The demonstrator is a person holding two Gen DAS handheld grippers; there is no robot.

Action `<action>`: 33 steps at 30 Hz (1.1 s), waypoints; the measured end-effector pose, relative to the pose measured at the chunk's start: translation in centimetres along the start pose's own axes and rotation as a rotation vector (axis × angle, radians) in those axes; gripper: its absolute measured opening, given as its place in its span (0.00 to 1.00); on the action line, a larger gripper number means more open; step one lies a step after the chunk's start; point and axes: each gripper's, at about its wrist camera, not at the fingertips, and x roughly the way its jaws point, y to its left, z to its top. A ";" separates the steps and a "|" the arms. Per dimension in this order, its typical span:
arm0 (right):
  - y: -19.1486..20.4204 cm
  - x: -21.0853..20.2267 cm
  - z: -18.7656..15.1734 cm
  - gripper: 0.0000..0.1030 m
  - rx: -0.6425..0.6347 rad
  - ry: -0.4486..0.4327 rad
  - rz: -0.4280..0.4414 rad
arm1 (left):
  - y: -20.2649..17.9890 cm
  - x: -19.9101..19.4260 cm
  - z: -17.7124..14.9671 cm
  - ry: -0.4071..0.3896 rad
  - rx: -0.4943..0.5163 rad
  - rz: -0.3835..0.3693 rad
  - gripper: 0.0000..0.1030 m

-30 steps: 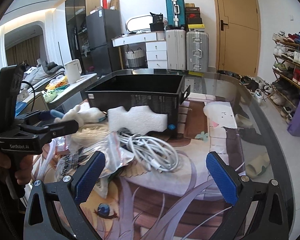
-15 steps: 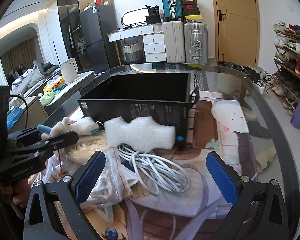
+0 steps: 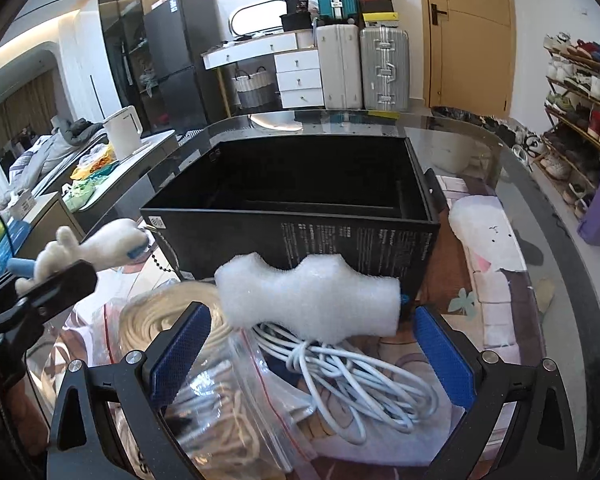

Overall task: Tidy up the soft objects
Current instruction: 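Lift the plush toy with the left tool while the right tool carries the foam block over the black box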

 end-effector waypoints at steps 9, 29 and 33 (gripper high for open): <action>0.4 1.2 0.4 0.87 0.017 0.009 -0.026 | 0.0 -0.1 0.1 -0.017 -0.008 0.007 0.32; -1.7 -6.2 1.6 0.87 -0.037 -0.187 0.095 | -1.3 -1.8 2.9 -0.101 0.028 -0.017 0.32; -1.5 -6.9 2.8 0.87 -0.070 -0.218 0.098 | -1.5 -1.2 4.0 -0.113 0.041 -0.016 0.32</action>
